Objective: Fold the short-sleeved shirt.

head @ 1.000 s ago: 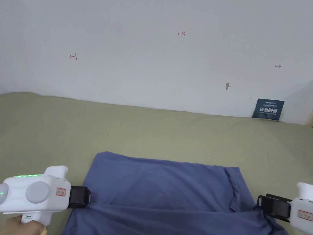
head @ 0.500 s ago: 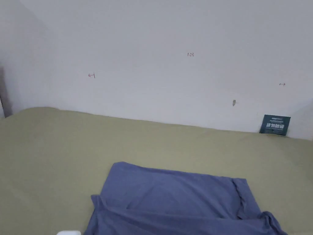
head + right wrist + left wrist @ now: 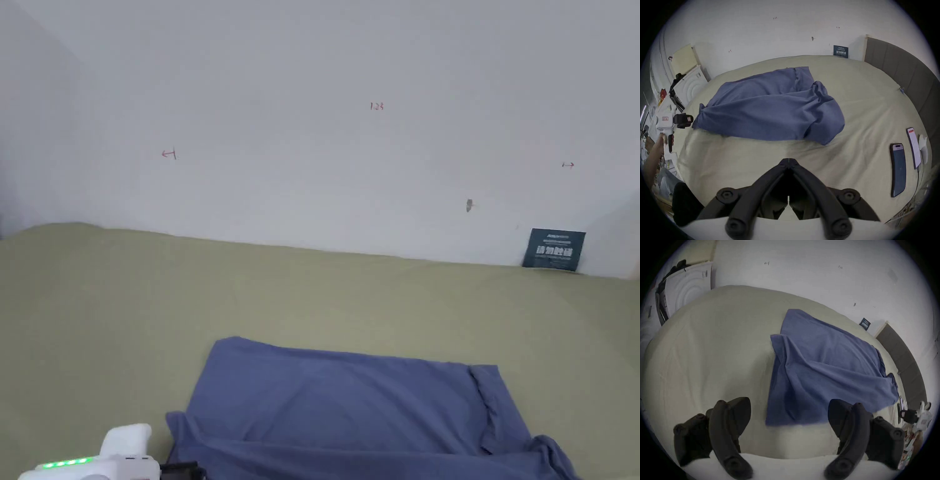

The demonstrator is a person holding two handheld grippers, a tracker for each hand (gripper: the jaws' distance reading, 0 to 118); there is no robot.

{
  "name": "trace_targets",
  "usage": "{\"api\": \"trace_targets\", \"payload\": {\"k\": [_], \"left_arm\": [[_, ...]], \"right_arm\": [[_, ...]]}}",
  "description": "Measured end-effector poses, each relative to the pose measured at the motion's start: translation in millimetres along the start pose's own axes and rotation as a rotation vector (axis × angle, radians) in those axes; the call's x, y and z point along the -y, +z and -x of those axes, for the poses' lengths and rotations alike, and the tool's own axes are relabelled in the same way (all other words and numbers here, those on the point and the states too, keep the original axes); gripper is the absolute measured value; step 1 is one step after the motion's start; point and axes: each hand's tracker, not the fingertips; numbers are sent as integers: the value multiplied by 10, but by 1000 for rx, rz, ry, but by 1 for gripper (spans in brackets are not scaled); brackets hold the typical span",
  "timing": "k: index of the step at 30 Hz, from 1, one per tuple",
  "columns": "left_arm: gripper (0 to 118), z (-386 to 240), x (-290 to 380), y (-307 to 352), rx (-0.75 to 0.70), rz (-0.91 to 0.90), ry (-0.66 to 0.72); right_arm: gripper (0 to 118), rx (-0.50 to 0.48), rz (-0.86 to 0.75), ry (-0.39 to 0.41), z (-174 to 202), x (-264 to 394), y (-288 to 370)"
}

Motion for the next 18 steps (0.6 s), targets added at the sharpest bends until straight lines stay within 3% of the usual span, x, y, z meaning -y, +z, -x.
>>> {"api": "trace_targets", "payload": {"k": [2,5,7,8,9,11,12,16,17,18], "left_arm": [[99,-10,-56,-154,-2,42,0],[66,-61,-50,-255,-98,83,-81],[39,-225,5,-29,-88,51,-119],[16,-219,12,1,-77,44,-115],[8,-217,21,26,10,35,-92],[7,-358,47,165,-40,49,-101],[7,-400,67,171,-44,55,-112],[7,-468,79,195,-44,66,-116],[7,-484,86,203,-43,67,-111],[7,-407,39,150,-39,73,-102]], "right_arm": [[0,18,-2,-9,-60,-24,-30],[0,19,-8,-48,-201,-72,-106],[0,26,-39,-47,-260,-118,-148],[3,50,-59,-40,-278,-151,-179],[29,99,-69,-17,-287,-209,-232],[102,132,-14,-4,-319,-315,-381],[118,131,8,-15,-333,-343,-457],[95,104,23,-88,-405,-476,-779],[82,121,37,-87,-380,-500,-845],[48,121,41,-83,-353,-516,-897]]}}
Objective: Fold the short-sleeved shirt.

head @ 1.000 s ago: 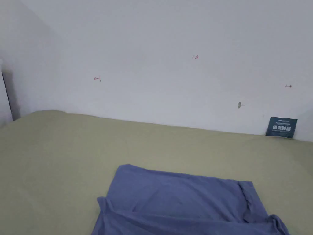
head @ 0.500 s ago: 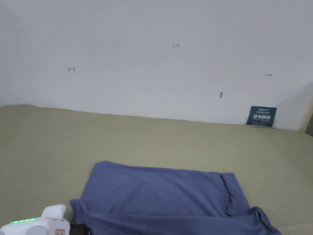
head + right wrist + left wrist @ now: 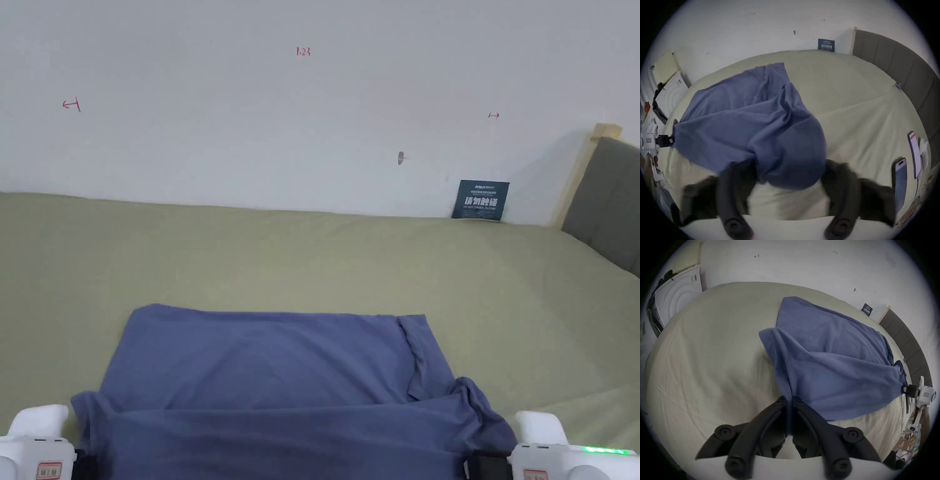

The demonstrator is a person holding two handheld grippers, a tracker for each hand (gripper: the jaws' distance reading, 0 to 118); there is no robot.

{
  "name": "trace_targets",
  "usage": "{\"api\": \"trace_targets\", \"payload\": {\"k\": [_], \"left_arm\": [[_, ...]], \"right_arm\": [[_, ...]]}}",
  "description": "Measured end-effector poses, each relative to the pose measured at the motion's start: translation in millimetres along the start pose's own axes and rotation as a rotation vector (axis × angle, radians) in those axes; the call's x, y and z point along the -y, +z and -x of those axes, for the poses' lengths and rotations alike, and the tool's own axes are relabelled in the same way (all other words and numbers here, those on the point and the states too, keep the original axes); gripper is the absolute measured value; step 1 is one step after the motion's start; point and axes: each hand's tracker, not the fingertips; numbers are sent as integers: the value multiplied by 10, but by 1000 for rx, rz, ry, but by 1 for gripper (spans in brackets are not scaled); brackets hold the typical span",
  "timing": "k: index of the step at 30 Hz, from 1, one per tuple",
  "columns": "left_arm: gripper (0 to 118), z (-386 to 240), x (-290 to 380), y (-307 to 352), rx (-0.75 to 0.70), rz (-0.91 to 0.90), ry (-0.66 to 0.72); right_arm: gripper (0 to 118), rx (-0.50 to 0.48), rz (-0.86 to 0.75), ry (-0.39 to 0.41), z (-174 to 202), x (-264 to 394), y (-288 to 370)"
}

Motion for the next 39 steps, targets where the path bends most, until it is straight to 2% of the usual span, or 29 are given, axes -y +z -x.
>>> {"api": "trace_targets", "payload": {"k": [1,2,3,4,5,8,11,16,19,28,33,34,35,36,37,38,39], "left_arm": [[7,-3,-8,9,5,3,6],[7,-14,-12,28,9,5,9],[7,-33,-21,60,12,9,9],[6,14,-60,55,17,19,2],[6,11,-70,77,20,20,-3],[6,19,-117,180,29,18,-6],[6,31,-136,381,61,-23,-8],[6,166,-58,612,98,-32,-12],[6,252,139,718,95,-23,-30],[6,610,1005,798,126,88,52],[6,685,1105,730,145,94,66],[9,694,1100,700,144,85,63],[21,711,1092,680,150,83,67],[48,738,1093,667,154,88,80],[65,781,1084,693,155,94,100],[77,836,1066,764,194,84,138],[81,881,1038,831,189,90,152]], "right_arm": [[16,-27,-3,12,36,11,6],[11,-76,-5,18,78,13,-3],[10,-71,-6,17,142,25,3],[10,19,4,55,231,13,17],[10,24,7,91,260,6,47],[10,-8,-32,91,269,-2,189],[10,-34,-55,56,199,-26,417],[10,-48,-75,88,157,80,762],[10,-67,-63,68,89,231,933],[10,-102,54,37,1,1004,1174],[11,-93,48,28,-55,1146,1063],[14,-90,43,29,-52,1141,1037],[27,-87,40,31,-52,1138,1032],[60,-74,39,37,-61,1131,1047],[89,-46,66,49,-76,1095,1053],[104,-29,93,61,-118,1074,1086],[102,-40,84,57,-180,1058,1161]]}}
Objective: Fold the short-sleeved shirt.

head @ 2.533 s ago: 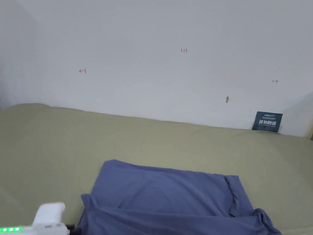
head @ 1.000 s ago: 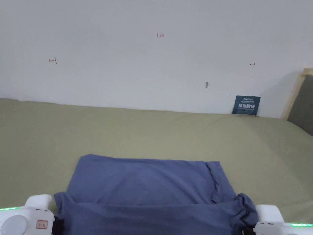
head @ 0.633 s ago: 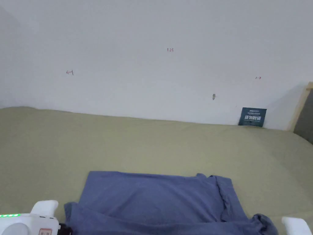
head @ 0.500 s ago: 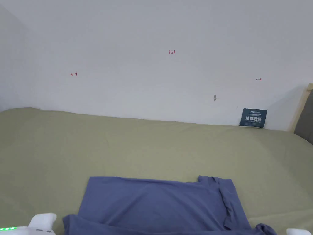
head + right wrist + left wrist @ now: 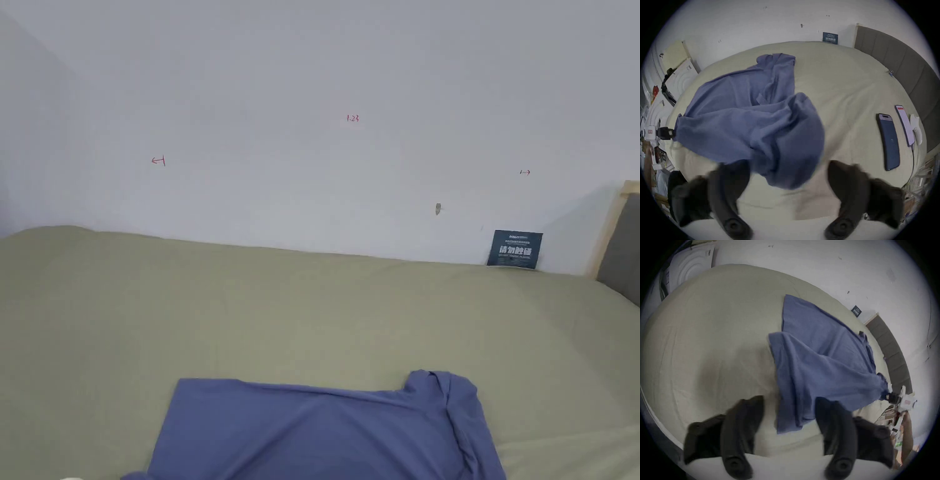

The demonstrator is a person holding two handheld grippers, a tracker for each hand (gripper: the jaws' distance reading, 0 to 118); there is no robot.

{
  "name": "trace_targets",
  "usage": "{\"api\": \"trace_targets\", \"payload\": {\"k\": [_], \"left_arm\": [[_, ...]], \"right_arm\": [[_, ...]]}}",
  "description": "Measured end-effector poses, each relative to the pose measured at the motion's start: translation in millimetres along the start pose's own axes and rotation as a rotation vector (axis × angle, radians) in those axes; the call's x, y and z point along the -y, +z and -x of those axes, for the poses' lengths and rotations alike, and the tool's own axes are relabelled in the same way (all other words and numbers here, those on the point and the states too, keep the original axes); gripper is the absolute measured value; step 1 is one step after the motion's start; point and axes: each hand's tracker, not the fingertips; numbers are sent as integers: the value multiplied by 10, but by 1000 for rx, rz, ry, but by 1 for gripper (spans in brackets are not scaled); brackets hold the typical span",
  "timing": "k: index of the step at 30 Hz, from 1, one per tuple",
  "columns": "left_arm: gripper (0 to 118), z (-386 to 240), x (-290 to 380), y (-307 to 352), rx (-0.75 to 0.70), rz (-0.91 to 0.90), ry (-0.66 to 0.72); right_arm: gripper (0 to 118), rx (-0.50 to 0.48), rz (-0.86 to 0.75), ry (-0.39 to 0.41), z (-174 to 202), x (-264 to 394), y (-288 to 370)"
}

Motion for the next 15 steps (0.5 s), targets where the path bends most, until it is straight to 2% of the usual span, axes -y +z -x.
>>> {"api": "trace_targets", "payload": {"k": [3,5,8,9,10,11,12,13,14,15], "left_arm": [[80,-73,-128,292,-83,-20,-17],[80,-212,-262,429,-173,-49,-85],[79,-474,-497,533,-176,-102,-163],[79,-581,-583,530,-153,-108,-173],[75,-673,-662,520,-124,-111,-187],[60,-749,-720,483,-87,-111,-199],[38,-835,-790,423,-62,-114,-226],[13,-906,-856,335,-54,-112,-246],[1,-966,-914,253,-66,-107,-255],[0,-1019,-976,160,-88,-116,-269]], "right_arm": [[100,7,-48,-37,-98,-115,331],[100,57,-87,-78,-112,-272,493],[96,18,-163,-115,-70,-551,620],[83,-20,-170,-117,-24,-650,626],[60,-54,-177,-113,55,-734,630],[28,-80,-176,-95,102,-817,589],[1,-74,-161,-81,159,-915,512],[1,-55,-163,-86,224,-986,443],[0,-37,-152,-70,276,-1041,368],[0,-39,-147,-60,317,-1108,292]]}}
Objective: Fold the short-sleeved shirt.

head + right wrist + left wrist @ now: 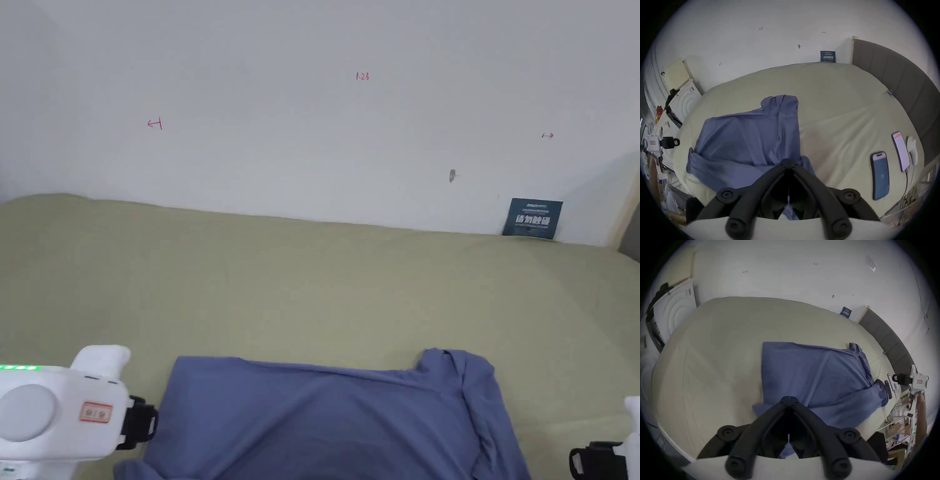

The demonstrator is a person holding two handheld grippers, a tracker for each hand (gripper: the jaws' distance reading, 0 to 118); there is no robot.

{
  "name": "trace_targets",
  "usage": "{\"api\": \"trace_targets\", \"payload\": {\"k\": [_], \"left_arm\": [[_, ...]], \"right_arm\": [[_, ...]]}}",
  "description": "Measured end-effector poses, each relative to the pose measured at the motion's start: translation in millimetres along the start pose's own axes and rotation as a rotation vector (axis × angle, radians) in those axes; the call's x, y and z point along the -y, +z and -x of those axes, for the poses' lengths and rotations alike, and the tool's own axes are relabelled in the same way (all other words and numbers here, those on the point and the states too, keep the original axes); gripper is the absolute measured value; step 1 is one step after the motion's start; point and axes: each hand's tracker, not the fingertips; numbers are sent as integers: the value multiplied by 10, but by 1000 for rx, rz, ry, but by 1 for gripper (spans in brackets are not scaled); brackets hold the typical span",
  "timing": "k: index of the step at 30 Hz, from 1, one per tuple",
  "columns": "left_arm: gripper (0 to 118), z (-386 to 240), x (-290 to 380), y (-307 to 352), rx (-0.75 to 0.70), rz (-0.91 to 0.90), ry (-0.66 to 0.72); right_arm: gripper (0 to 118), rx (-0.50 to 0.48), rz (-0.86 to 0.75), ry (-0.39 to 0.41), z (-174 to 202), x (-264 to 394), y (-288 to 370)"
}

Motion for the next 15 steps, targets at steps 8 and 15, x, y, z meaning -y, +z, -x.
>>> {"api": "trace_targets", "payload": {"k": [8,15], "left_arm": [[0,82,-811,-982,-65,10,73],[100,291,-1205,-1804,-166,152,95]], "right_arm": [[0,0,21,69,146,-518,-808],[0,24,26,90,7,-901,-1298]]}}
